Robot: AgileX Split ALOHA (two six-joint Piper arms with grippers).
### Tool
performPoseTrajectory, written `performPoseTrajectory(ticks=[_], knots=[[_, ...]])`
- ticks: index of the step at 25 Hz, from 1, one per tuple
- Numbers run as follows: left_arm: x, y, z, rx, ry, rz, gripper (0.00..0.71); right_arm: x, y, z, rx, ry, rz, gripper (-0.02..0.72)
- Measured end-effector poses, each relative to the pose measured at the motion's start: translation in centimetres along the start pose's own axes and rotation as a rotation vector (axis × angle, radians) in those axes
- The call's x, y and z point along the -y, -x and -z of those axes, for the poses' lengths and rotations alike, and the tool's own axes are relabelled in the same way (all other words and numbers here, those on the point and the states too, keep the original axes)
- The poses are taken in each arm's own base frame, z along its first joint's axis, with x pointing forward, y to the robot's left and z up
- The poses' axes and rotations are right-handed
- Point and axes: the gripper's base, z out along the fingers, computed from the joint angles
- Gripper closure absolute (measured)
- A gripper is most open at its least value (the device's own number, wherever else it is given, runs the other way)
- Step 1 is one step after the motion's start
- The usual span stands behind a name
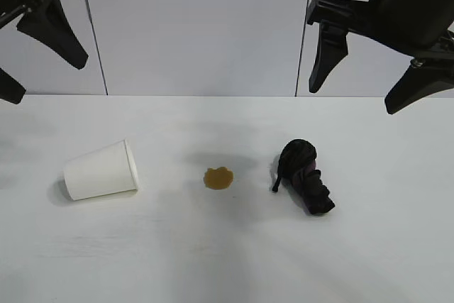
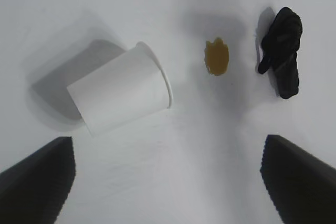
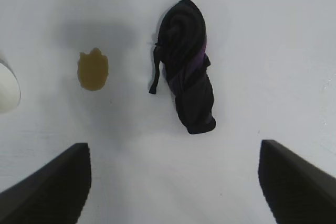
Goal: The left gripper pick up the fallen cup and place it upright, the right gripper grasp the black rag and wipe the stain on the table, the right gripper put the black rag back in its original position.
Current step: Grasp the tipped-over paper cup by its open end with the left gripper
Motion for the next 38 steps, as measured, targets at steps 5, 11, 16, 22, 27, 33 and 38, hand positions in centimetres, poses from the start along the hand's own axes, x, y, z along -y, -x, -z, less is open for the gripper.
performPoseTrajectory(ticks=[5,11,16,22,27,33,38], knots=[[1.2,0.2,-0.5,-0.019,0.032,-0.511,0.017,0.0,0.0,0.0,0.0,0.0,0.0,0.102],[4.4,-1.4,-5.3,-0.196,0.066,-0.957,0.017,0.0,0.0,0.0,-0.002,-0.001,0.0,0.102],[4.4,-2.3,-9.4,-0.279,0.105,-1.091,0.017,0.0,-0.1,0.0,-0.01,-0.004,0.001,0.102],[3.2,-2.6,-12.0,-0.293,0.119,-1.085,0.017,0.1,-0.2,0.0,-0.025,-0.009,0.001,0.102],[2.5,-2.8,-13.6,-0.288,0.127,-1.077,0.017,0.1,-0.2,0.0,-0.026,-0.009,0.001,0.102],[2.2,-2.6,-14.6,-0.257,0.136,-1.054,0.041,0.1,-0.2,0.0,-0.026,-0.009,0.001,0.102],[1.9,-2.8,-15.4,-0.261,0.135,-1.04,0.104,0.1,-0.2,0.0,-0.026,-0.009,0.001,0.102]])
